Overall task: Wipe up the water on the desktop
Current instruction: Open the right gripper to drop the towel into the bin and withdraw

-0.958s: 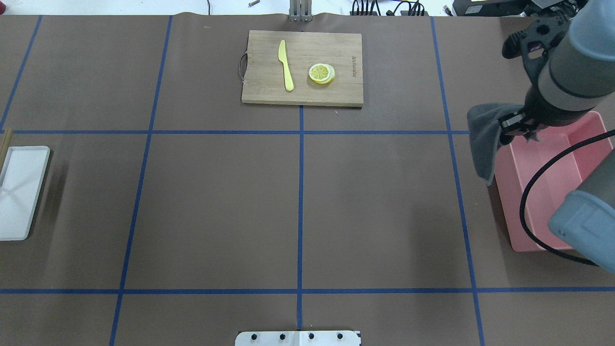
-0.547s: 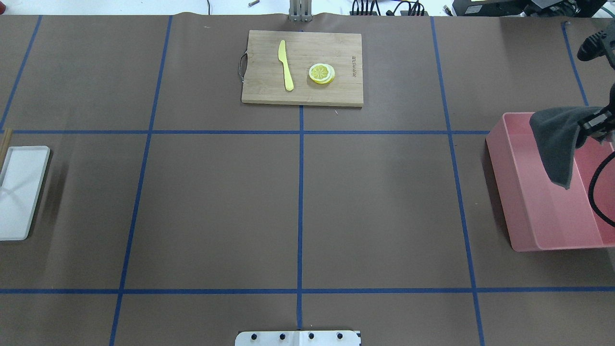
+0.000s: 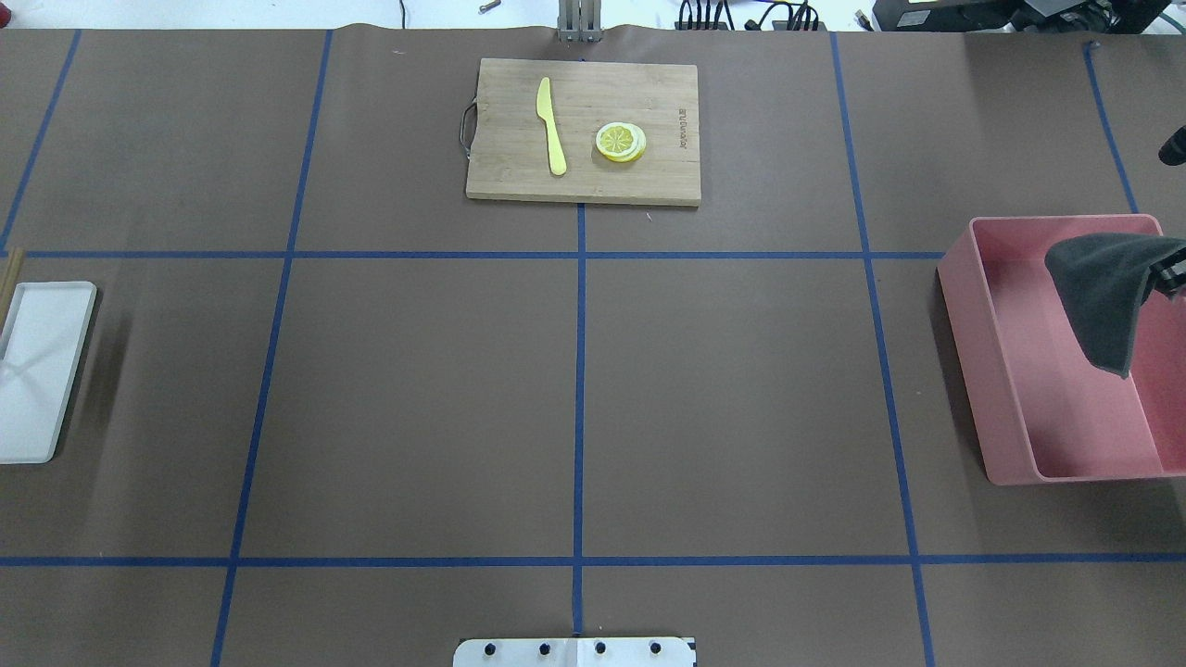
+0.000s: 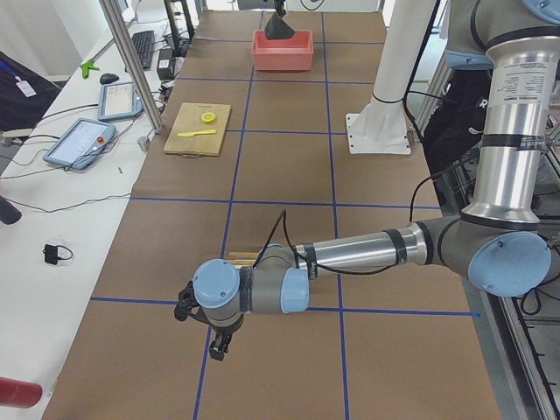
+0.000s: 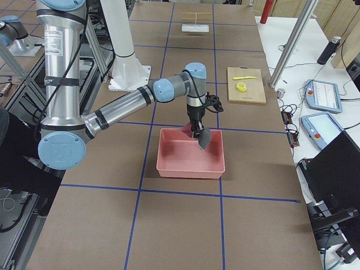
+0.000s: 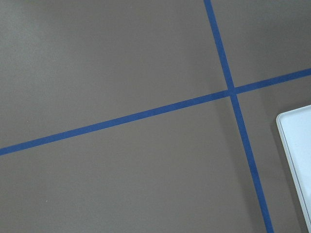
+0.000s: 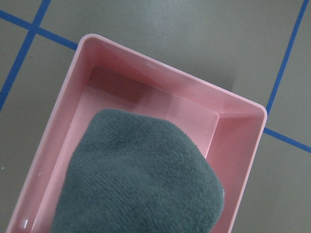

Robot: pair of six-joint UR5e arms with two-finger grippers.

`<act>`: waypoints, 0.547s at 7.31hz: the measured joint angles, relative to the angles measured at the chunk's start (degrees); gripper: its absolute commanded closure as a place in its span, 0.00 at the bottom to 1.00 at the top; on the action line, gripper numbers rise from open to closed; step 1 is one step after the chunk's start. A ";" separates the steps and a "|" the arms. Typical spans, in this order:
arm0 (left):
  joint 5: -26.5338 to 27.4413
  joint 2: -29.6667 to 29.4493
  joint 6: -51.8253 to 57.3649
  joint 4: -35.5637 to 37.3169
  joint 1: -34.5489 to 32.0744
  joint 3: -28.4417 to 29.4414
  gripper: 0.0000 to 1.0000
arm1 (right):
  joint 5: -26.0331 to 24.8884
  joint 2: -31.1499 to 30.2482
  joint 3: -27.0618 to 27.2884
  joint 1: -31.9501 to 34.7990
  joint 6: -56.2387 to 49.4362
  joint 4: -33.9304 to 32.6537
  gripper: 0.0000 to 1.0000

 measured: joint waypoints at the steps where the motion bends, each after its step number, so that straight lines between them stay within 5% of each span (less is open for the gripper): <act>1: 0.00 0.04 0.02 0.00 -0.01 0.03 0.01 | 0.74 -0.33 -0.89 0.33 0.13 1.76 0.00; 4: 0.00 0.26 0.09 0.00 -0.10 0.09 0.01 | 2.02 -1.23 -1.28 2.35 0.27 2.73 0.00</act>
